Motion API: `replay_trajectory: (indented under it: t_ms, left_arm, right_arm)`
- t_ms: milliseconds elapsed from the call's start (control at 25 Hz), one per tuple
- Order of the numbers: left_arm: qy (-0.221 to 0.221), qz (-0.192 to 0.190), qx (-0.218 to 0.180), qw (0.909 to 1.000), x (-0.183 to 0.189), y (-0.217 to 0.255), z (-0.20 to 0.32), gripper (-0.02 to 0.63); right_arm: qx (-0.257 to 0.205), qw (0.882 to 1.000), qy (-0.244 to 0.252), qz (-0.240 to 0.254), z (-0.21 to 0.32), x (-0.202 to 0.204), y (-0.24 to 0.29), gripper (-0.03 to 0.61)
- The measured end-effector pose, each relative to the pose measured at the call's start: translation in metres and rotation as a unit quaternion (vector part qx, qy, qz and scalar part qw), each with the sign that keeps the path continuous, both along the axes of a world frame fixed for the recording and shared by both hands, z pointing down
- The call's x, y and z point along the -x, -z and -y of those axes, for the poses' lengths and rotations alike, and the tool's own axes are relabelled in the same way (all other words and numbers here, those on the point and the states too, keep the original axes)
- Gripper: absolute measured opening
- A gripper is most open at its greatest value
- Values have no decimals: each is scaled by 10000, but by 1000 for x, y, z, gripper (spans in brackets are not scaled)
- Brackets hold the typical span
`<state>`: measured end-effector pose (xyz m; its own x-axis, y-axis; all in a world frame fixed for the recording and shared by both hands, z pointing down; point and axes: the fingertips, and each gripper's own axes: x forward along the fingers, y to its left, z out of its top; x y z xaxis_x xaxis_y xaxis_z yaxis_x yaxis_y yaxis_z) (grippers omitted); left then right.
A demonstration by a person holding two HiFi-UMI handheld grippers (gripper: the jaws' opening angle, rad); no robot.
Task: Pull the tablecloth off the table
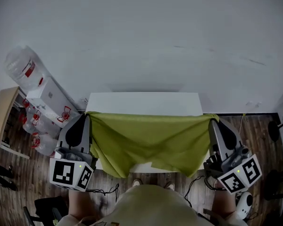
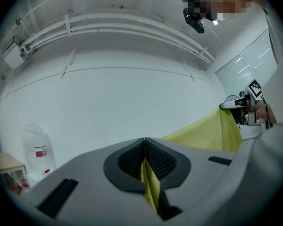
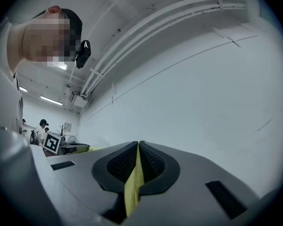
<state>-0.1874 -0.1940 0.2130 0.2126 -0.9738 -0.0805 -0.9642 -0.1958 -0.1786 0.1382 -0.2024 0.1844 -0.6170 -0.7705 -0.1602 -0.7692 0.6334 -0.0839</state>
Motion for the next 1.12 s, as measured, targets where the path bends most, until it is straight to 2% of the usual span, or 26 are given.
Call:
replay_trajectory:
  t_ms: [280,520,920,1120]
  left_arm:
    - [-87,81,336,9994,-4,-28,12,23]
    - [-91,99,753,9971,-6,-63,20,23]
    - [-19,61,1495,9887,-2,-133,29,24]
    - [7,67,1686,9857,0,-152,29,25]
  right_arm:
    - [441,9990,8,47,15,-5,-33,32]
    - [729,9971,-72,-227,26,-4,-67,32]
    - [1449,9882,-37,-491,44,0,-141,32]
    - [1657,9847,-9,-533,47,3,-160,32]
